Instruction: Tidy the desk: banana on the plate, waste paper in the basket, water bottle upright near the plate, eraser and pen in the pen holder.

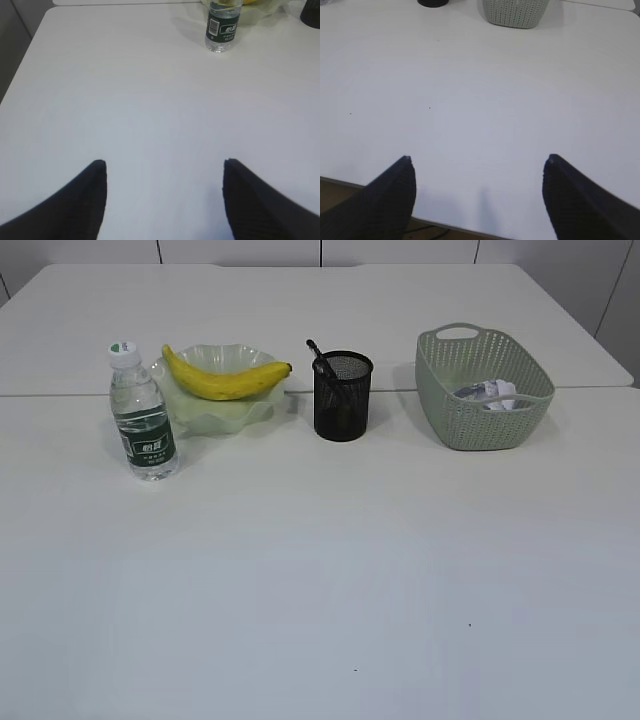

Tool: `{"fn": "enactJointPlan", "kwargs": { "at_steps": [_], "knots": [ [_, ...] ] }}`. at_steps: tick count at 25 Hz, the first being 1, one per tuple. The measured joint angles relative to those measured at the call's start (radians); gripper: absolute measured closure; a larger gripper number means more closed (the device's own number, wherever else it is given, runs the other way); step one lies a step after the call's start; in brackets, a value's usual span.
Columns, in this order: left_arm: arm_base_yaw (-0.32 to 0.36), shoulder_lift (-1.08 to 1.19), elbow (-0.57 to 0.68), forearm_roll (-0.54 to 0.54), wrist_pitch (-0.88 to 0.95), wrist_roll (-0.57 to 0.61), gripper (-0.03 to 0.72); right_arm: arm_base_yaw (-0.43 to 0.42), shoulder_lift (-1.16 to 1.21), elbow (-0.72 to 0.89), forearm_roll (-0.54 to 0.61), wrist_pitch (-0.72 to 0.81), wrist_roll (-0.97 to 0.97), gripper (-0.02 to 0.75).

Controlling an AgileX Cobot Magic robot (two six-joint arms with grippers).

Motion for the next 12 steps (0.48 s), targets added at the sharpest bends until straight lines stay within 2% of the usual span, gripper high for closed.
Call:
{"fn": "enactJointPlan", "kwargs": {
  "at_steps": [12],
  "knots": [
    [0.000, 0.000, 0.000, 0.000, 0.000, 0.000, 0.171, 0.000, 0.000, 0.000, 0.000, 0.000, 0.000, 0.150]
  ]
}}
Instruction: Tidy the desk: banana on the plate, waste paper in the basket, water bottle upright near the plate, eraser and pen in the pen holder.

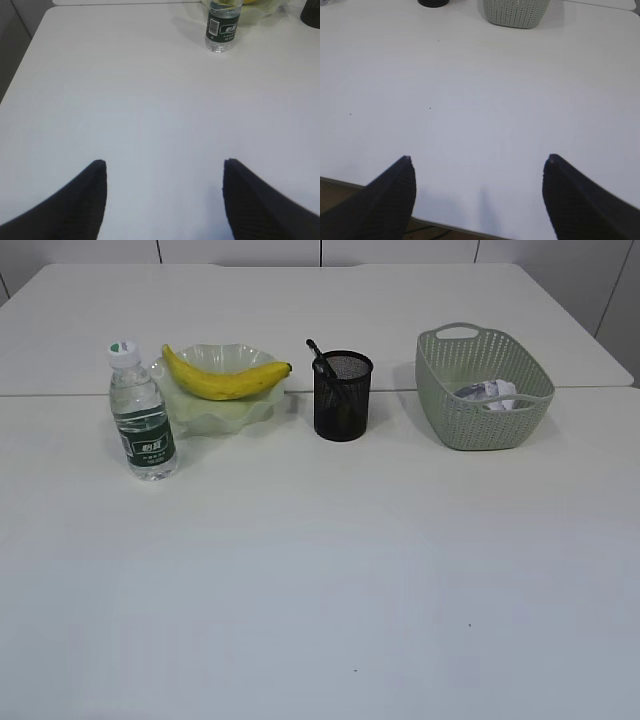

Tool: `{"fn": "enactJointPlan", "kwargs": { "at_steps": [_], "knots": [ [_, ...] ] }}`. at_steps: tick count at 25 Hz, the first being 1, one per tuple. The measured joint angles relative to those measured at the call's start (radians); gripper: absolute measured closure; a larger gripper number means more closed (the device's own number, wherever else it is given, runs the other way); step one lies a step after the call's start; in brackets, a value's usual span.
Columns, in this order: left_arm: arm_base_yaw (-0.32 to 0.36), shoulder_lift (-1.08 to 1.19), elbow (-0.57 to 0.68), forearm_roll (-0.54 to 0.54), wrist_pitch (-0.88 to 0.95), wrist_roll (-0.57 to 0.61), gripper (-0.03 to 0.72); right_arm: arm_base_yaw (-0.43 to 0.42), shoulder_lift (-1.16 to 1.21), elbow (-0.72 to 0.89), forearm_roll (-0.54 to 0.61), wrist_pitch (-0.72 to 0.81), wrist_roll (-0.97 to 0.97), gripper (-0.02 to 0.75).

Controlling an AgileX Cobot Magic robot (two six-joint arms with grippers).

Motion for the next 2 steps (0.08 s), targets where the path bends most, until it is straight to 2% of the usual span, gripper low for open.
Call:
{"fn": "enactJointPlan", "kwargs": {
  "at_steps": [2],
  "knots": [
    [0.000, 0.000, 0.000, 0.000, 0.000, 0.000, 0.171, 0.000, 0.000, 0.000, 0.000, 0.000, 0.000, 0.150]
  ]
}}
